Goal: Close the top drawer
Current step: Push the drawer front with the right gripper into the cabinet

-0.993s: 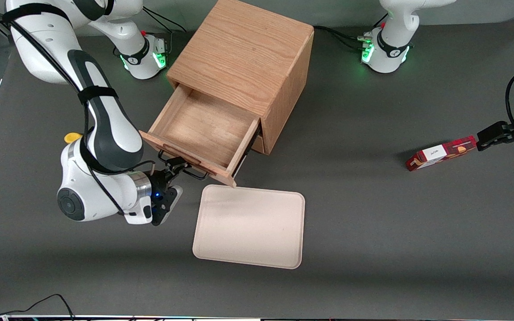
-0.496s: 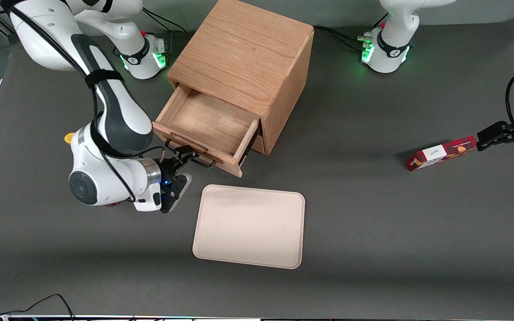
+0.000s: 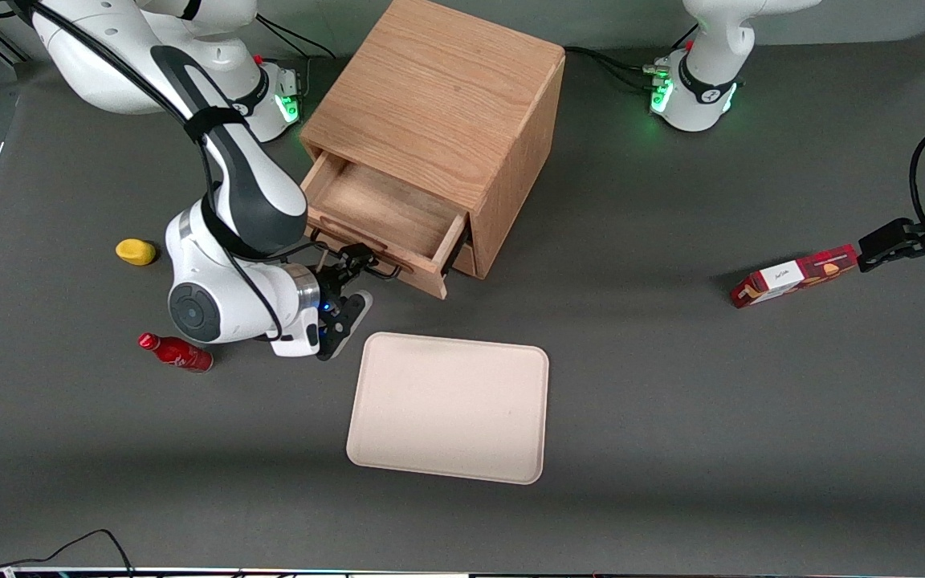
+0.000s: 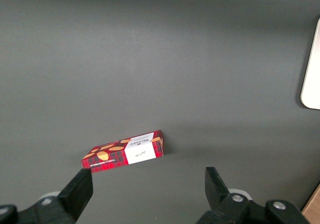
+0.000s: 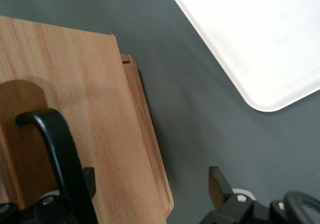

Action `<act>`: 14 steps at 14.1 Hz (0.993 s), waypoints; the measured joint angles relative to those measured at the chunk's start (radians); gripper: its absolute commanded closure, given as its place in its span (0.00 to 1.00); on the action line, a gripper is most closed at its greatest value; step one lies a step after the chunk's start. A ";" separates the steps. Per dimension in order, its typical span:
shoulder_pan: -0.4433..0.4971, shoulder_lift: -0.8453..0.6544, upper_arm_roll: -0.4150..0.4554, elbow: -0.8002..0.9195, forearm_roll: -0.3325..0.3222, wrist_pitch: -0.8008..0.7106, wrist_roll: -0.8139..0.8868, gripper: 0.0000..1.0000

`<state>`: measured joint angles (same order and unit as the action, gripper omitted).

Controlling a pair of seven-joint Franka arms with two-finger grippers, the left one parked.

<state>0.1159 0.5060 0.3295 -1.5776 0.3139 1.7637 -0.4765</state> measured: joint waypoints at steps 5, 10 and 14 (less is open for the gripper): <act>-0.002 -0.041 0.016 -0.055 0.000 0.008 0.020 0.00; -0.004 -0.081 0.042 -0.107 -0.002 0.019 0.049 0.00; -0.005 -0.126 0.054 -0.161 -0.002 0.027 0.062 0.00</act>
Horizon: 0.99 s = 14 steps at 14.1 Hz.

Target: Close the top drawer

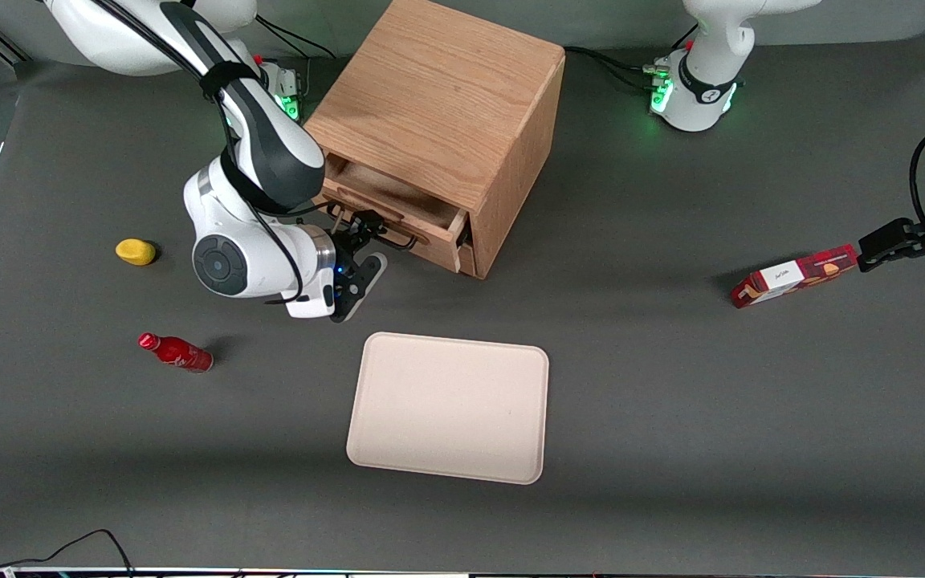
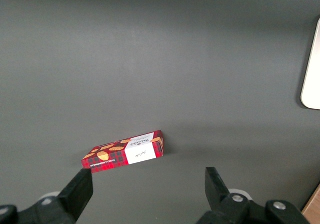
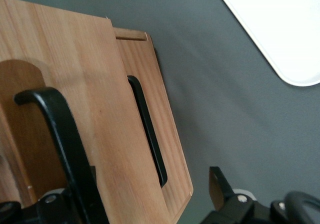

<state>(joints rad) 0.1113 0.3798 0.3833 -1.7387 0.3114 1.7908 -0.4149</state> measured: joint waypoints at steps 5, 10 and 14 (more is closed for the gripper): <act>-0.001 -0.028 0.036 -0.044 -0.001 0.010 0.045 0.00; -0.002 -0.065 0.071 -0.099 0.000 0.041 0.076 0.00; -0.013 -0.085 0.086 -0.133 0.000 0.083 0.093 0.00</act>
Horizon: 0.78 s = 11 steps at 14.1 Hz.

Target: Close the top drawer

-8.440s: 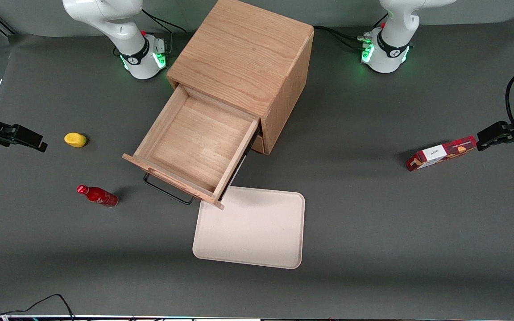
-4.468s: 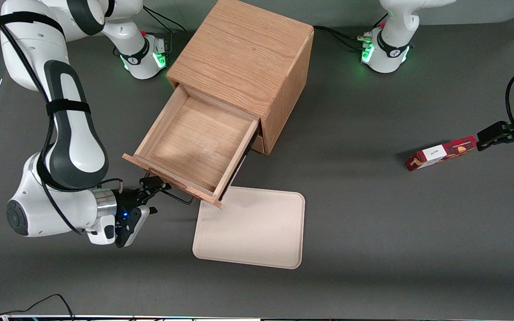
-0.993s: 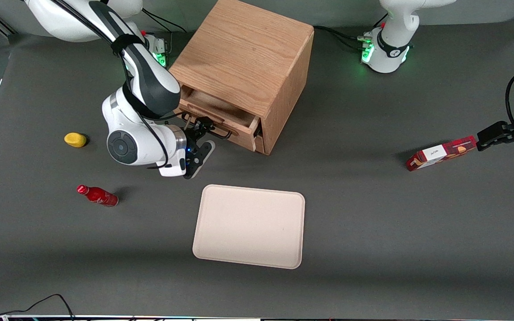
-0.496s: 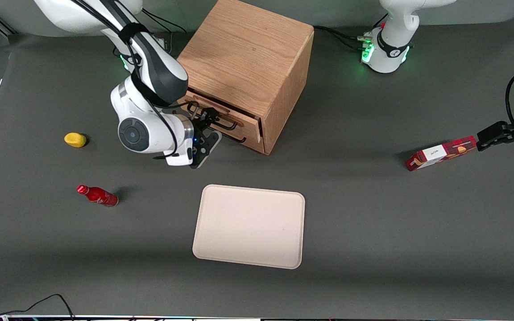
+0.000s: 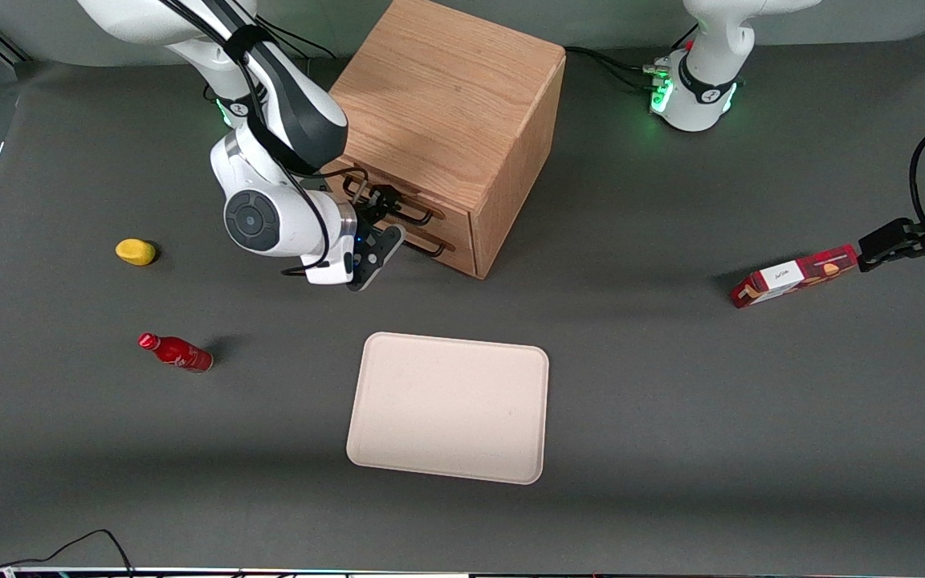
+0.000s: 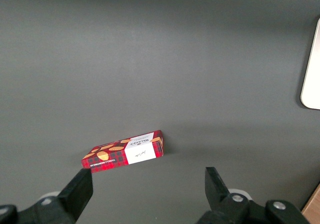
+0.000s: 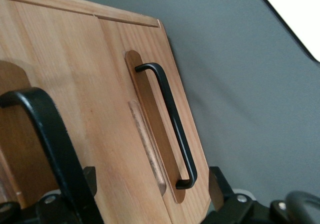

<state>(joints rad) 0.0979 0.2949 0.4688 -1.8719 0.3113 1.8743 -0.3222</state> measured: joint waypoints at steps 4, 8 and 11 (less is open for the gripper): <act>-0.007 -0.005 0.009 -0.007 0.000 0.009 0.003 0.00; -0.008 -0.005 0.010 -0.006 0.000 0.009 0.004 0.00; -0.009 -0.005 0.009 0.020 0.000 -0.008 0.010 0.00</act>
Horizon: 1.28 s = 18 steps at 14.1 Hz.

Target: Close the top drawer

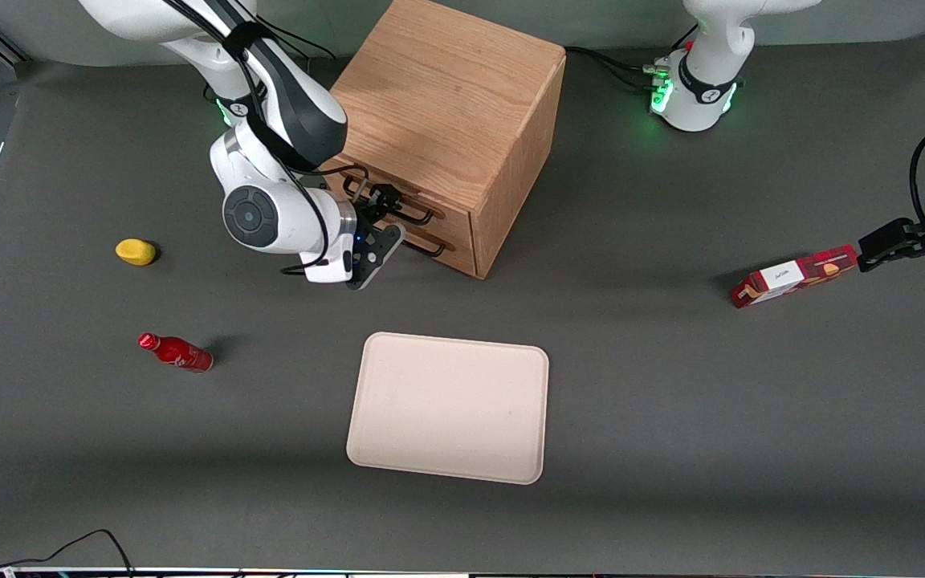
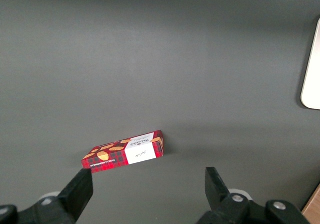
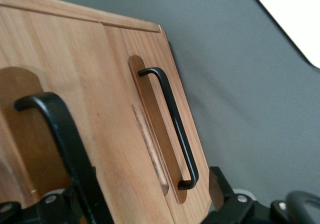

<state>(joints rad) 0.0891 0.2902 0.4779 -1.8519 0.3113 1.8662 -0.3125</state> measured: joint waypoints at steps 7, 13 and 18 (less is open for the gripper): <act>-0.018 0.000 -0.021 0.104 0.001 -0.077 0.008 0.00; -0.048 -0.014 -0.104 0.218 -0.031 -0.120 0.057 0.00; -0.071 -0.136 -0.205 0.242 -0.255 -0.202 0.185 0.00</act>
<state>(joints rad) 0.0177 0.1544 0.2731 -1.6100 0.0559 1.6639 -0.1271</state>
